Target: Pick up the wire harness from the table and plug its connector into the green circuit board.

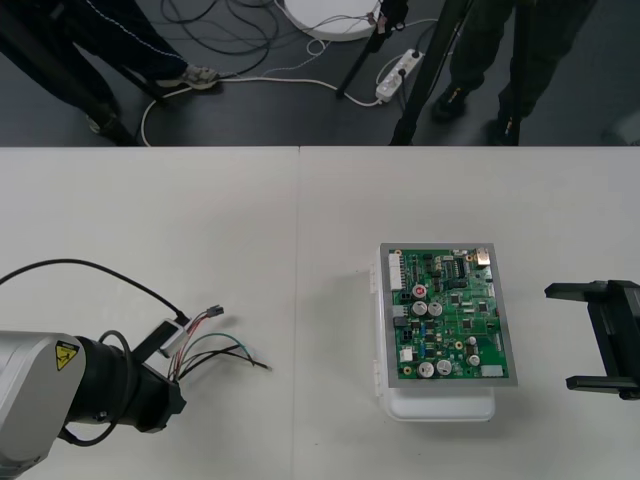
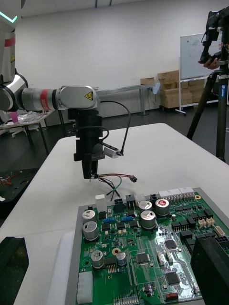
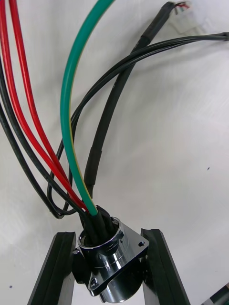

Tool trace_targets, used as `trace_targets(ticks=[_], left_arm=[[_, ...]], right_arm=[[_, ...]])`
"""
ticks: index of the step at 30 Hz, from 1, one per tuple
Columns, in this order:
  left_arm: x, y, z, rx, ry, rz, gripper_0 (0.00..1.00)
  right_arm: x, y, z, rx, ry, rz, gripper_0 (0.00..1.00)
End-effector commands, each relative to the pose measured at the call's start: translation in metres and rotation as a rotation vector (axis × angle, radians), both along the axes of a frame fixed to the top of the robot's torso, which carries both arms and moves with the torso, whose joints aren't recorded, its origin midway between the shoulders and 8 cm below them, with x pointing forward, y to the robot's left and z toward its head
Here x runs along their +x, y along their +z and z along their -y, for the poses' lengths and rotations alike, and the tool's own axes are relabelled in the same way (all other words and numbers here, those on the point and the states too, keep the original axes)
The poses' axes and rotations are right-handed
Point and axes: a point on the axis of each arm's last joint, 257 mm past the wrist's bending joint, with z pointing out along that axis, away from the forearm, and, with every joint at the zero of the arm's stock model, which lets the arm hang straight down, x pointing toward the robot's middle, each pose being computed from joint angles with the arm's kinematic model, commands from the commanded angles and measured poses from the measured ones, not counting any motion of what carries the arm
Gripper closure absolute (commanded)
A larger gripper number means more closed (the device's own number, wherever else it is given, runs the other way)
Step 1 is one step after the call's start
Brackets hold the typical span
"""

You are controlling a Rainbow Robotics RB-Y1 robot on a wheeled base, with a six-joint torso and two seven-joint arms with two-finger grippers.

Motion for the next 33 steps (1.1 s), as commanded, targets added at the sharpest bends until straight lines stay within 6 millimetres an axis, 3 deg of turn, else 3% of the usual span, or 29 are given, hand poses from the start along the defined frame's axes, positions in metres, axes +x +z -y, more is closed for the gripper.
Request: trace_targets(ticks=[1,15,26,33], left_arm=[[0.045,0.052,0.006,-0.017,-0.078,0.185,1.0],[0.086,0.135,0.027,-0.127,-0.217,0.331,1.0],[0.113,0.204,0.064,-0.236,-0.358,0.508,1.0],[0.128,0.235,0.076,-0.26,-0.423,0.637,1.0]], right_arm=[[0.005,0.008,-0.003,0.004,0.015,0.081,0.0],[0.006,0.01,-0.004,0.004,0.018,0.107,0.0],[0.006,0.011,-0.004,0.003,0.014,0.21,0.0],[0.007,0.012,-0.004,0.007,0.01,0.217,0.0]])
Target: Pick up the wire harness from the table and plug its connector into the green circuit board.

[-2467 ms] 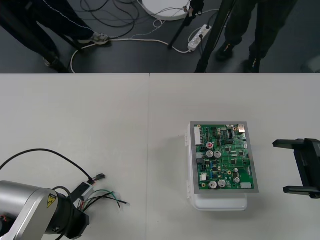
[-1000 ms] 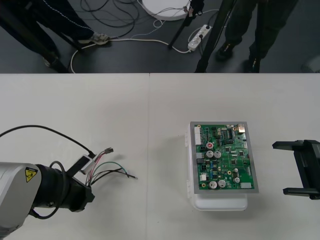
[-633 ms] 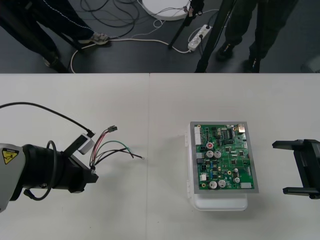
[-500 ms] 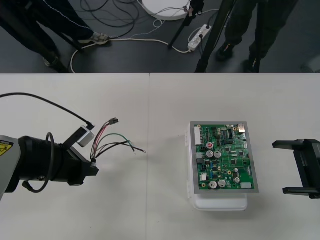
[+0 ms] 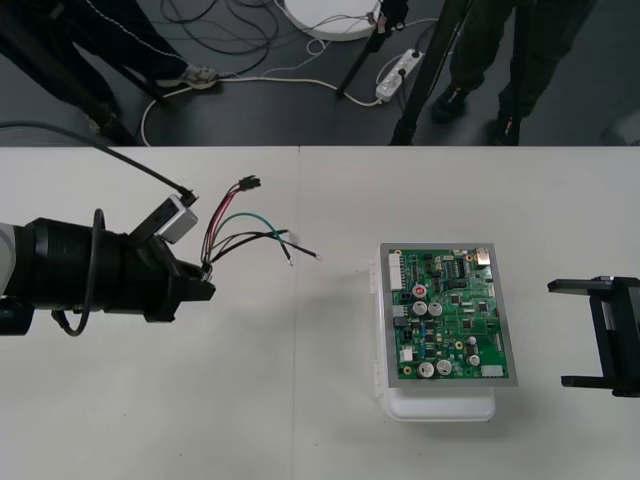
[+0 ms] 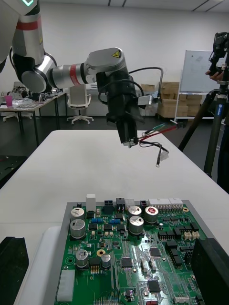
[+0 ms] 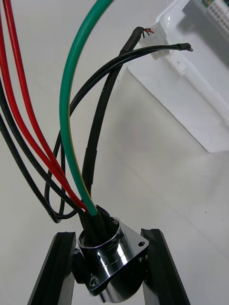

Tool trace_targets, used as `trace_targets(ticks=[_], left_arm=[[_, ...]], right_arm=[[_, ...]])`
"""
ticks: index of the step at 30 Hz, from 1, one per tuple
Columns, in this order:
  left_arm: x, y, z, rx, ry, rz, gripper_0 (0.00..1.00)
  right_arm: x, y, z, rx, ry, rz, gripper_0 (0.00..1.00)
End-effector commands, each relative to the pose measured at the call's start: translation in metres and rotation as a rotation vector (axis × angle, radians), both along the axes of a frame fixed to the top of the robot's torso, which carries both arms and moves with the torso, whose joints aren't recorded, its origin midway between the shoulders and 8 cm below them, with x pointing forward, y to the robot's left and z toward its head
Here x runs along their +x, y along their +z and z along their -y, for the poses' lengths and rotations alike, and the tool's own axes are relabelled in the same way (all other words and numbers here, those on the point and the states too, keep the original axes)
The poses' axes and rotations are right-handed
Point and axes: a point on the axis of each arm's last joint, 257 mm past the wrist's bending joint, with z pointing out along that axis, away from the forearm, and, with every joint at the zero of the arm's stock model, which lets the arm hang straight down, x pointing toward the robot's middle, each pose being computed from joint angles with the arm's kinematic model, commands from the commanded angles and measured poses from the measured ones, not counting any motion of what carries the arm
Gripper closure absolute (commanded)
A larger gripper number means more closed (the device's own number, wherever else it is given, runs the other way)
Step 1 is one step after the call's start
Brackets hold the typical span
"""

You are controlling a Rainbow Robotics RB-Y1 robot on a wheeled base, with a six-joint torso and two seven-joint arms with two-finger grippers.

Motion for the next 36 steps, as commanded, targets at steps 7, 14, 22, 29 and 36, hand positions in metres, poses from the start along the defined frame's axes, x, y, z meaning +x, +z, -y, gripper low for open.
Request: trace_targets(ticks=[7,14,22,29,36], left_arm=[[0.045,0.102,0.025,-0.05,-0.123,0.383,1.0],[0.037,0.142,0.054,-0.145,-0.21,0.431,1.0],[0.021,0.177,0.079,-0.219,-0.323,0.495,1.0],[0.021,0.195,0.09,-0.177,-0.41,0.616,1.0],[0.028,0.211,0.1,-0.103,-0.471,0.727,1.0]], right_arm=[[0.005,0.011,-0.003,0.017,0.011,0.055,0.0],[0.005,0.01,-0.003,0.015,0.011,0.055,0.0],[0.006,0.009,-0.002,0.014,0.008,0.053,0.0],[0.006,0.01,-0.003,0.015,0.009,0.053,0.0],[0.006,0.01,-0.002,0.015,0.008,0.046,0.0]])
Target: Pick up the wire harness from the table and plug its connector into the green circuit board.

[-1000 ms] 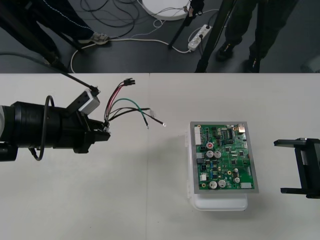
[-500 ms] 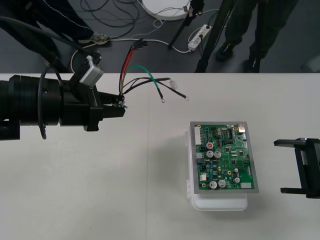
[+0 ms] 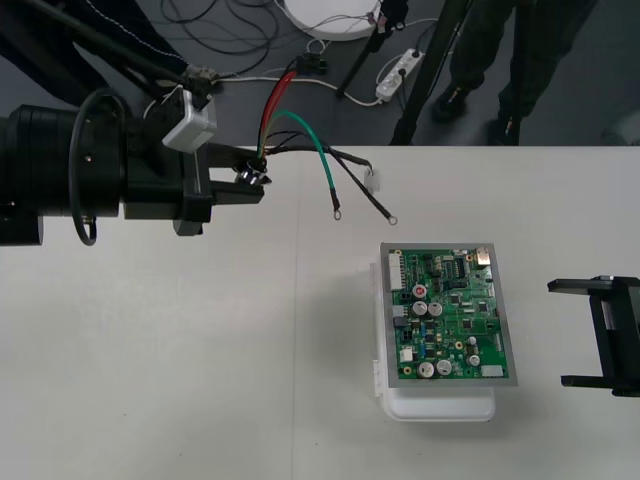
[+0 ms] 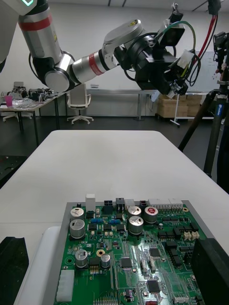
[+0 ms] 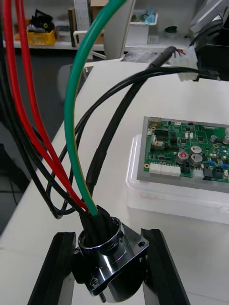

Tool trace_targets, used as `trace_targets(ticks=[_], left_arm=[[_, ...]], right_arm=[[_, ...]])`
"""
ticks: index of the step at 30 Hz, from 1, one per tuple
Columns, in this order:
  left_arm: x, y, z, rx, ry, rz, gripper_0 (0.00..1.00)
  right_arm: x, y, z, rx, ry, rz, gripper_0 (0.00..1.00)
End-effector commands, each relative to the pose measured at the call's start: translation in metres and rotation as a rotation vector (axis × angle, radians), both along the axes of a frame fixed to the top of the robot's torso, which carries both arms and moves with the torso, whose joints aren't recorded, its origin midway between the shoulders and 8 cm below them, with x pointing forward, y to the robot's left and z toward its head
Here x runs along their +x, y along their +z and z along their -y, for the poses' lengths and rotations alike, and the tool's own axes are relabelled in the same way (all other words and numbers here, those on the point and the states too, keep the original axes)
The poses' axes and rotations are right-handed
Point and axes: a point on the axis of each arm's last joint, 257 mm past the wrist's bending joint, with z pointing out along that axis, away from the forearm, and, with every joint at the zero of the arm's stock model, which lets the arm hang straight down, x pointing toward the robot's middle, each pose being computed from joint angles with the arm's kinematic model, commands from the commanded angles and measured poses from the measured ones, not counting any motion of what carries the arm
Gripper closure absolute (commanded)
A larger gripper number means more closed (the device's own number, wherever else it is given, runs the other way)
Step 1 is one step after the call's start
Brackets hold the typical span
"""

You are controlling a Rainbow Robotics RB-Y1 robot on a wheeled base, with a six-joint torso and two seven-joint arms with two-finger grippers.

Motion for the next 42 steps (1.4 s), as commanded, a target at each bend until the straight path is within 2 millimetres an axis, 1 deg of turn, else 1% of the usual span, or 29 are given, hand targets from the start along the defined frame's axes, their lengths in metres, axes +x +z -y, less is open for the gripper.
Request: trace_targets(ticks=[1,4,9,13,16,19,24,29,33,39,42], left_arm=[[0.009,0.049,0.013,0.009,-0.015,0.171,1.0],[0.015,0.053,0.016,0.041,-0.014,0.217,1.0],[0.024,0.054,0.021,0.102,-0.011,0.281,1.0],[0.033,0.06,0.025,0.155,-0.007,0.349,1.0],[0.035,0.062,0.031,0.183,-0.015,0.383,1.0],[0.036,0.064,0.036,0.2,-0.026,0.407,1.0],[0.034,0.063,0.048,0.197,-0.045,0.436,1.0],[0.031,0.062,0.061,0.18,-0.064,0.464,1.0],[0.031,0.061,0.067,0.168,-0.07,0.481,1.0],[0.029,0.062,0.074,0.158,-0.08,0.5,1.0],[0.03,0.062,0.073,0.159,-0.08,0.505,1.0]], right_arm=[[0.006,0.009,-0.002,0.015,0.008,0.043,0.0],[0.006,0.01,-0.002,0.019,0.006,0.037,0.0],[0.007,0.011,-0.002,0.022,0.004,0.034,0.0],[0.007,0.011,-0.002,0.022,0.004,0.032,0.0],[0.007,0.012,-0.002,0.025,0.003,0.026,0.0],[0.007,0.015,-0.004,0.038,0.005,0.016,0.0],[0.012,0.014,-0.006,0.033,-0.011,-0.001,0.0],[0.013,0.02,-0.014,0.048,-0.006,-0.044,0.0],[0.016,0.027,-0.02,0.05,-0.003,-0.065,0.0],[0.015,0.04,-0.02,0.045,-0.015,-0.056,0.0],[0.013,0.047,-0.019,0.045,-0.035,-0.062,0.0]])
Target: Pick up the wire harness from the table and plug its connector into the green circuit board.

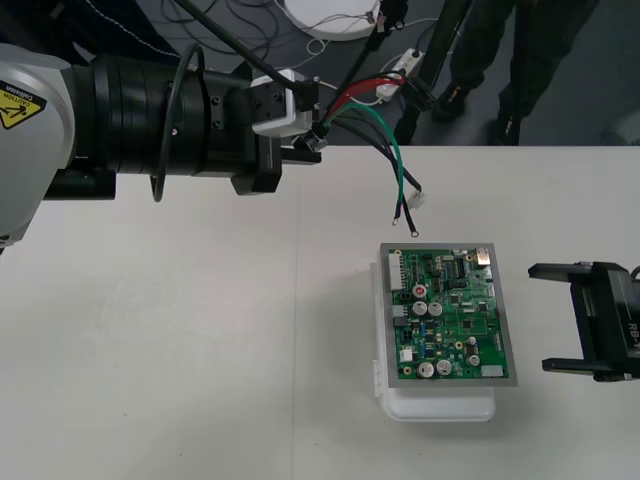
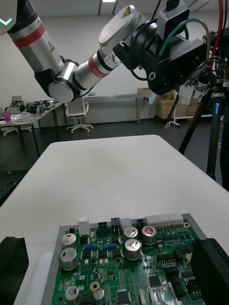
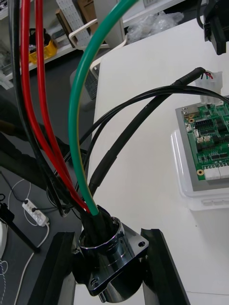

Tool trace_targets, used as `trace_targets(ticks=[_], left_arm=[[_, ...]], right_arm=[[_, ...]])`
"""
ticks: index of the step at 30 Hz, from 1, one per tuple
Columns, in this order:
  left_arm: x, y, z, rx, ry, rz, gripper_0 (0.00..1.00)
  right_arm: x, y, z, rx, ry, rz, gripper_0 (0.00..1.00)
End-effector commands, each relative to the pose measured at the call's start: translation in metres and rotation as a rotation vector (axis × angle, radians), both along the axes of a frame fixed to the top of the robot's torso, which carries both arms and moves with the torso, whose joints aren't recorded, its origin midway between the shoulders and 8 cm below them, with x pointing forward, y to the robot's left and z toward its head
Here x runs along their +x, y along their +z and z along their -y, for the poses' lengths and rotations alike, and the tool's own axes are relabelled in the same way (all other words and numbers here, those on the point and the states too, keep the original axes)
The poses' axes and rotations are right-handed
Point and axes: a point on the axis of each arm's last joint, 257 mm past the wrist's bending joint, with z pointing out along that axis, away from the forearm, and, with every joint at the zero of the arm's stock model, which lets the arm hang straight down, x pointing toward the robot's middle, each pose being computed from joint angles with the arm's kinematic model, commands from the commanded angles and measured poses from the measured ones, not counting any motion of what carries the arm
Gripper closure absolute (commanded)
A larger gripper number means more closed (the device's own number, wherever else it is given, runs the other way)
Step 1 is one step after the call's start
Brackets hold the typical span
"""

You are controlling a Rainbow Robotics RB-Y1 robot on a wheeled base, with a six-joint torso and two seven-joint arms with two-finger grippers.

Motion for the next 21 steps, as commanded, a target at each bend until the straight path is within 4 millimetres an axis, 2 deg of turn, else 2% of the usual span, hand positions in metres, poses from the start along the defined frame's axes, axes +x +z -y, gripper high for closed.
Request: trace_targets(ticks=[1,12,21], left_arm=[[-0.001,0.04,0.016,-0.022,-0.043,0.168,1.0],[-0.002,0.042,0.018,-0.047,-0.047,0.173,1.0],[0.0,0.041,0.016,-0.05,-0.039,0.172,1.0]], right_arm=[[0.001,0.033,0.005,0.007,-0.035,-0.008,0.0],[-0.016,0.069,-0.002,0.034,-0.096,-0.126,0.0],[-0.024,0.1,-0.019,0.07,-0.138,-0.205,0.0]])
